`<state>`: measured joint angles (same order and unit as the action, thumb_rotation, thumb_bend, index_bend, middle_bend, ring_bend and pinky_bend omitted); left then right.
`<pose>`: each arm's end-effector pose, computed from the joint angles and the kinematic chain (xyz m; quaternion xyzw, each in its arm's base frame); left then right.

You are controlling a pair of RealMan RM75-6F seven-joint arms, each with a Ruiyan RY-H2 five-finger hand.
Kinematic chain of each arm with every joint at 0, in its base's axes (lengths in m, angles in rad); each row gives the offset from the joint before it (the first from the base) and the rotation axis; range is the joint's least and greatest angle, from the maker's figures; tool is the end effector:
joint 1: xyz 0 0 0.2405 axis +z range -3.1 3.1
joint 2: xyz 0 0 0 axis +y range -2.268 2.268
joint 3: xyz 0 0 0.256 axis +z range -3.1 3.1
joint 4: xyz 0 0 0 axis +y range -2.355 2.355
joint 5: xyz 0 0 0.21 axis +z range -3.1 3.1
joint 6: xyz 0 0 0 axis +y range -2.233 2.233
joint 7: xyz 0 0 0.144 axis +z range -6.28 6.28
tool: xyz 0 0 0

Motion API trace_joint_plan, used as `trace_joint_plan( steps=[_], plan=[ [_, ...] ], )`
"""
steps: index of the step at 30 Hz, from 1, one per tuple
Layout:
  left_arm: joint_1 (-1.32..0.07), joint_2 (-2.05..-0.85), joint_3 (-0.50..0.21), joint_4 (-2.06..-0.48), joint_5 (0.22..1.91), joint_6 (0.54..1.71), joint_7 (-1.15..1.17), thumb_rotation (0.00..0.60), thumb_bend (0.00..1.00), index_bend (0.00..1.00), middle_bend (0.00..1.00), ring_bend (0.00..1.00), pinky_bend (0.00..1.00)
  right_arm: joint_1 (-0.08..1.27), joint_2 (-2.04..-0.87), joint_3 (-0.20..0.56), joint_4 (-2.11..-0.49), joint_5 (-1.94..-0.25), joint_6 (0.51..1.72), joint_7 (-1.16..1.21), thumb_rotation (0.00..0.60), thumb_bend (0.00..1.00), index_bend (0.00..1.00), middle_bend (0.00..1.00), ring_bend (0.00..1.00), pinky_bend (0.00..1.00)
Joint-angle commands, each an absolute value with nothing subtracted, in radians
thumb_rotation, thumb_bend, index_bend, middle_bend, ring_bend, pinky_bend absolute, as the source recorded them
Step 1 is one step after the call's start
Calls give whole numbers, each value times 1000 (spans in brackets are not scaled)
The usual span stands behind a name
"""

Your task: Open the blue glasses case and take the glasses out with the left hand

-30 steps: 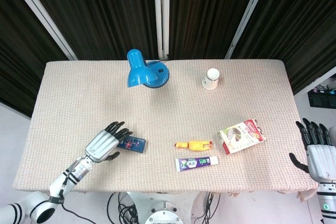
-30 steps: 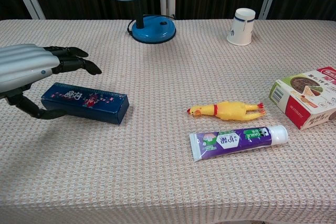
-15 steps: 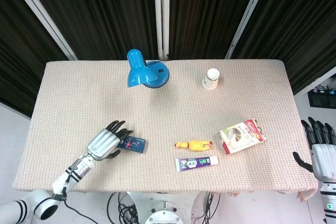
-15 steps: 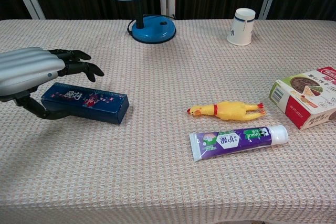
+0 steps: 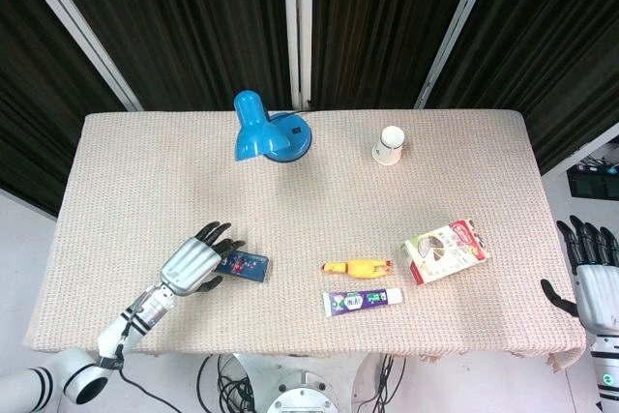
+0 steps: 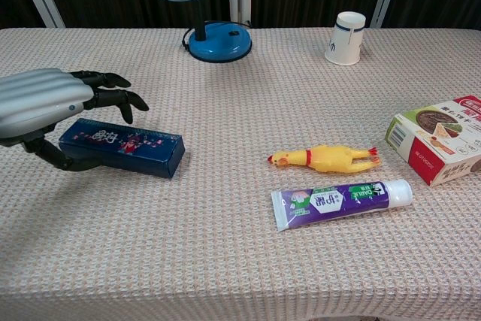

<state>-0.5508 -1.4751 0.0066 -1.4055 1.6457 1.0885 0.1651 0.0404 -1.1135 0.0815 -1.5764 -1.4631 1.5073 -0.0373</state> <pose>-0.2046 0.2728 -0.0057 -0.8163 -0.2629 -0.3685 0.3588 -0.3270 -0.1736 0.1742 0.5763 -0.3697 0.3634 0.6318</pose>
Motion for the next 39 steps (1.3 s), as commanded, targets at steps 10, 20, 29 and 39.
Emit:
trace_joint_plan(
  steps=[10,20,29,39],
  plan=[
    [-561,-1482,20,-1394,1656,1104,143,600,286,180,300,66,120,42,-1114,81,-1575,-1455,1496,-39,600,190,0,0,0,0],
    [-569,-1484,23,-1389,1643,1096,142,600,336,181,309,66,120,45,-1114,79,-1574,-1451,1484,-42,600,191,0,0,0,0],
    [-572,-1481,26,-1391,1641,1102,125,600,349,202,361,80,120,49,-1116,79,-1573,-1449,1476,-42,600,189,0,0,0,0],
    [-576,-1476,28,-1406,1622,1092,103,600,450,228,408,92,120,51,-1119,78,-1573,-1448,1472,-42,600,189,0,0,0,0]
  ],
)
